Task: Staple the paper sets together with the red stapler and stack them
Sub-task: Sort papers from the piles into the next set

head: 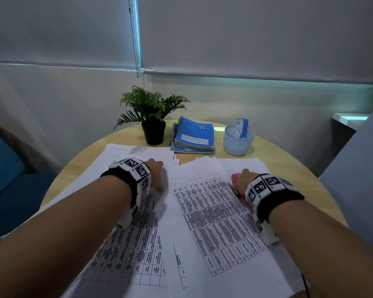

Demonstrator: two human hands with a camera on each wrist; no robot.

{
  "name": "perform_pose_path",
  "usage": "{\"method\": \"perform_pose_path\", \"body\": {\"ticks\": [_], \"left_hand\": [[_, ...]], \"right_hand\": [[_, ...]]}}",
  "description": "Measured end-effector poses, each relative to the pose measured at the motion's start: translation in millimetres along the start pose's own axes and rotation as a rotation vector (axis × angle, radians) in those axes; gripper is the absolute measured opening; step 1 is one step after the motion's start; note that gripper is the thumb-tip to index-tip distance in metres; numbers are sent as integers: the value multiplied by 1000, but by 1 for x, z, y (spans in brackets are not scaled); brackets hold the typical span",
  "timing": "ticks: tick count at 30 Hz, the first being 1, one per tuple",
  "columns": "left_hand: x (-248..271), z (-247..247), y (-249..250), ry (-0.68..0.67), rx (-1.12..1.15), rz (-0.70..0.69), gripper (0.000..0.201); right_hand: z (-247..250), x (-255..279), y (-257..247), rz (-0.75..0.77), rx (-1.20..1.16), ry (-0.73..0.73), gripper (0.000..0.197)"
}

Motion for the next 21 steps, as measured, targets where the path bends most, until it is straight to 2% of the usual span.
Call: {"method": "perform_pose_path", "body": {"ticks": [3, 5, 6, 8, 10, 12, 14, 18, 21], "left_hand": [[1, 1, -1, -45, 15, 35, 59], [-1, 4, -3, -27, 47, 40, 61], [0, 6, -4, -1, 61, 40, 60], [-1, 12, -3, 79, 127, 14, 50], [1, 16, 0, 134, 260, -22, 39], [7, 21, 2, 194, 390, -56, 31], [15, 25, 2, 267, 509, -82, 27], [31, 23, 4, 346, 613, -142, 25], [38, 21, 5, 394, 636, -174, 24]], "right_hand": [[5, 2, 16, -121, -159, 9, 48], [19, 7, 23, -209, -311, 116, 58], [29, 11, 20, -199, -385, 184, 57], [44, 14, 4, -90, -556, 263, 39], [47, 21, -19, 43, -860, 213, 17], [45, 26, -42, 138, -1091, 130, 13], [40, 31, -62, 178, -1198, 66, 13], [31, 32, -87, 134, -1299, -43, 20], [21, 30, -96, 49, -1409, -147, 17]]}}
Point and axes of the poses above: each hand's wrist, its own x-axis away from the middle knuckle, its own z-axis out of the back of the hand, y = z × x, the point moved 7 cm from there along -x, towards the middle knuckle, and after that the axes turned 6 degrees about -z, right-handed, at the moved point
